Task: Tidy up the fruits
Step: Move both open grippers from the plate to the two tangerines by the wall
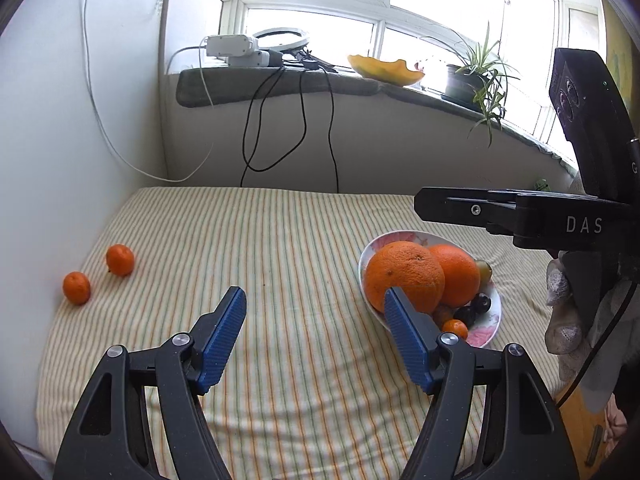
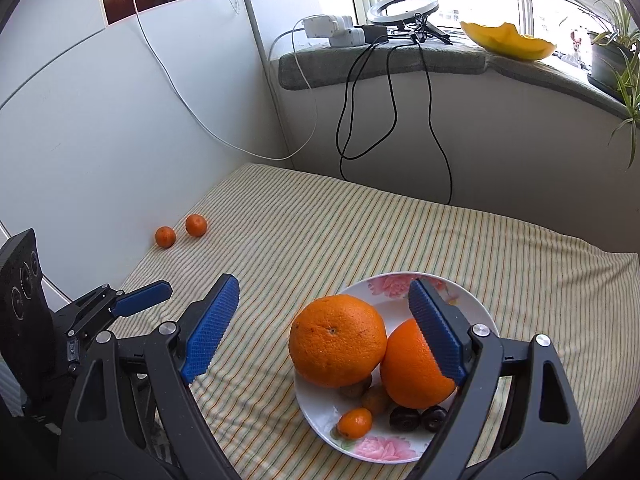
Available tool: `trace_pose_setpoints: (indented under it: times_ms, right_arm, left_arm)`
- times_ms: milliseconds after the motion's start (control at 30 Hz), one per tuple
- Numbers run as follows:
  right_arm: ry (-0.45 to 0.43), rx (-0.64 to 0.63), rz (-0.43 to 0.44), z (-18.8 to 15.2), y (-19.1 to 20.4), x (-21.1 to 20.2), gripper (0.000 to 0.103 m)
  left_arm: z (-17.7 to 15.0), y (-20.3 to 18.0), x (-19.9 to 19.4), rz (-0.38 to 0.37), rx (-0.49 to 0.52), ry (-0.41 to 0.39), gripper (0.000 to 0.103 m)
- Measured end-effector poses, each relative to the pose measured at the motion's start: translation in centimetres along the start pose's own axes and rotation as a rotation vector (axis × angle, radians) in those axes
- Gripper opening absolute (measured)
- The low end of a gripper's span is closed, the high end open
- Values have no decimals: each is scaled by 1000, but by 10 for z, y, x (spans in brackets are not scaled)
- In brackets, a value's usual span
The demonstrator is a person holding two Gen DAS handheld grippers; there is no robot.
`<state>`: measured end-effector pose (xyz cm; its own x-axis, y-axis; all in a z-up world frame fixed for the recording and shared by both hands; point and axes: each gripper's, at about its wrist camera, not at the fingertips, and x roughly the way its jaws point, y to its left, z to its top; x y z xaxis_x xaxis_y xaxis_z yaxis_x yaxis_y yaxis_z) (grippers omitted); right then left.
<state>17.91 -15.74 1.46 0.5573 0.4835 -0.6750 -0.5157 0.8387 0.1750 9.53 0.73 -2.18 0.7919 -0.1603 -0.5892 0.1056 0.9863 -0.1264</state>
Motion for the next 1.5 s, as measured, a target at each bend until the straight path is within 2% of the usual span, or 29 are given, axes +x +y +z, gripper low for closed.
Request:
trace_pose_setpoints:
  times_ms: [367, 633, 700, 767, 867, 1033, 1267, 1500]
  right_arm:
    - [42, -9, 94, 24, 44, 48, 89]
    - [80, -17, 177, 41, 81, 87, 89]
    - [93, -10, 202, 45, 91, 98, 89]
    - [109, -4, 235, 48, 100, 110, 88]
    - [142, -5, 279, 54, 114, 133, 79]
    - [186, -12, 324, 60, 136, 171, 69]
    - [245, -7, 352, 61, 153, 214, 61]
    - [282, 43, 371, 63, 155, 246, 59]
  left_arm:
    - [-14, 83, -7, 105, -130, -17, 71]
    - [-28, 146, -10, 200, -208, -9, 58]
    - [-30, 158, -8, 214, -221, 0, 50]
    - [-32, 167, -5, 228, -228, 7, 48]
    - [-34, 176, 1, 241, -236, 19, 41]
    - [-28, 183, 17, 285, -222, 37, 39]
    - [-25, 196, 33, 305, -227, 69, 36]
    - [-22, 201, 45, 314, -223, 84, 36]
